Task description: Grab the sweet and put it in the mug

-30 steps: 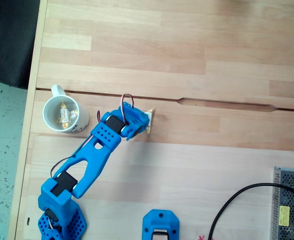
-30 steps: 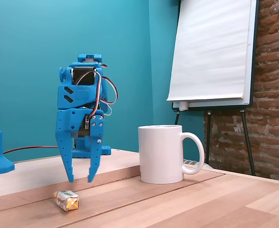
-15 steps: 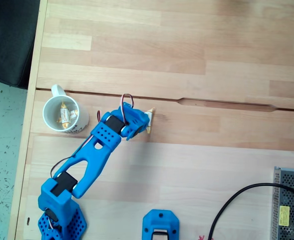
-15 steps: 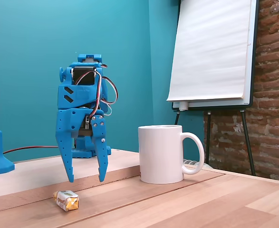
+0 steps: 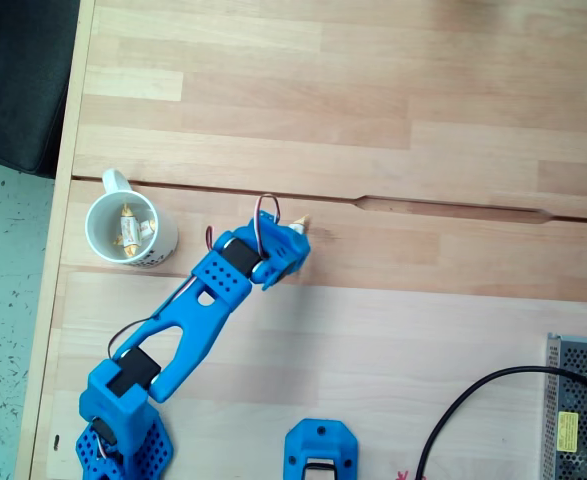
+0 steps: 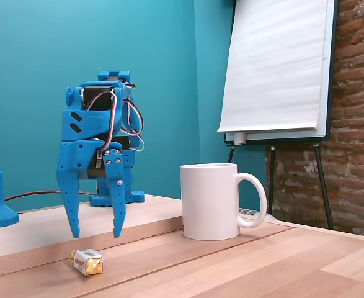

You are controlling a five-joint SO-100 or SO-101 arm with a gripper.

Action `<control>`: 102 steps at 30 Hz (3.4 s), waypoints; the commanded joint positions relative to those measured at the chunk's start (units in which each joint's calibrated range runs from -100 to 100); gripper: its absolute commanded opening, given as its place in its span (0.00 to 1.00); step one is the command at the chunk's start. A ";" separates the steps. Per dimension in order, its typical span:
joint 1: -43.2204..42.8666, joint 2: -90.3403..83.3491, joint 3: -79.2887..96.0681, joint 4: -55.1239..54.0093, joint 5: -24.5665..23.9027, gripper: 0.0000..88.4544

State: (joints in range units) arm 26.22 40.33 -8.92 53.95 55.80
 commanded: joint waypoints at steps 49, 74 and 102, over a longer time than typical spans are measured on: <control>0.72 8.64 -7.49 -0.96 -0.68 0.04; -8.72 -48.59 37.73 -0.88 -3.96 0.04; -30.65 -67.26 46.74 -0.96 -17.34 0.12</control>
State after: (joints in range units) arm -5.02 -27.16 38.68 53.70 38.56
